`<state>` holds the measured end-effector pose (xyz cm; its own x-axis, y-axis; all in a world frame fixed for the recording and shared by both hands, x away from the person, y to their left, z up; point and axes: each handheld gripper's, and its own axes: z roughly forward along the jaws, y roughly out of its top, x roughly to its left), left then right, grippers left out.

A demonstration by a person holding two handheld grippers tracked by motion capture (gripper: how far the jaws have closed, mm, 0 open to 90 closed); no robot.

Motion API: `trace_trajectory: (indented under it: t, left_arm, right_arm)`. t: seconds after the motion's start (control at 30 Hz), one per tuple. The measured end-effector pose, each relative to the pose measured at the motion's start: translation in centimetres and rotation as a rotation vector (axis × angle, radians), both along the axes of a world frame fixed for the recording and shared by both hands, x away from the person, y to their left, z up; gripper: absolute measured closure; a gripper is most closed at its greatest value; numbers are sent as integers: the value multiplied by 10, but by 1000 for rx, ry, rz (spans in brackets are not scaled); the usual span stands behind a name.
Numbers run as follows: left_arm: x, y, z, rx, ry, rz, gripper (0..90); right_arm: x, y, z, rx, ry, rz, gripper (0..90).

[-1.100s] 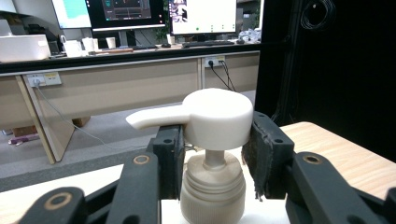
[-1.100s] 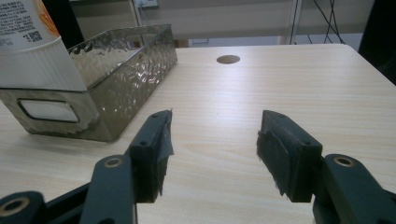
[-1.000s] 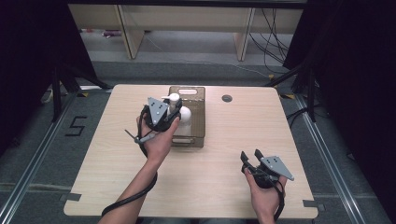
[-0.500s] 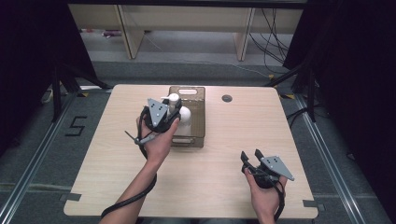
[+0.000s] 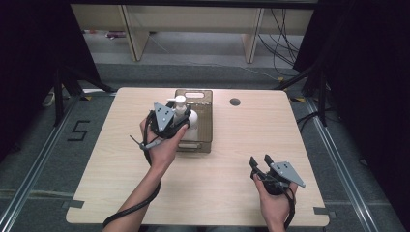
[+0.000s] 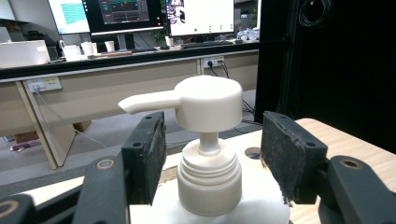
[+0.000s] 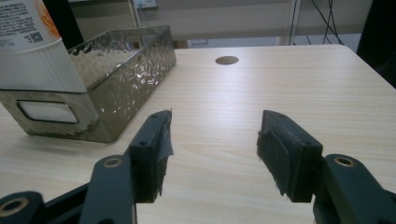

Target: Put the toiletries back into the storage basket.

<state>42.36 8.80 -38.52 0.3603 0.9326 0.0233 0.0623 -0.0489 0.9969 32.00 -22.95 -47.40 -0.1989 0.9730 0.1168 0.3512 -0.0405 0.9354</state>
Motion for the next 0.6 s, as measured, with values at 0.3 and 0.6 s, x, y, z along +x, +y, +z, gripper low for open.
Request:
trace_trajectory:
  t: [0.3,0.6]
  left_arm:
    - [-5,6,1,12,-1,-16,387]
    - [-8,14,-1,38,9,-45,382]
  right_arm:
    - [1,-2,-1,-10,-15,8,444]
    - [1,-1,-1,0,-1,5,443]
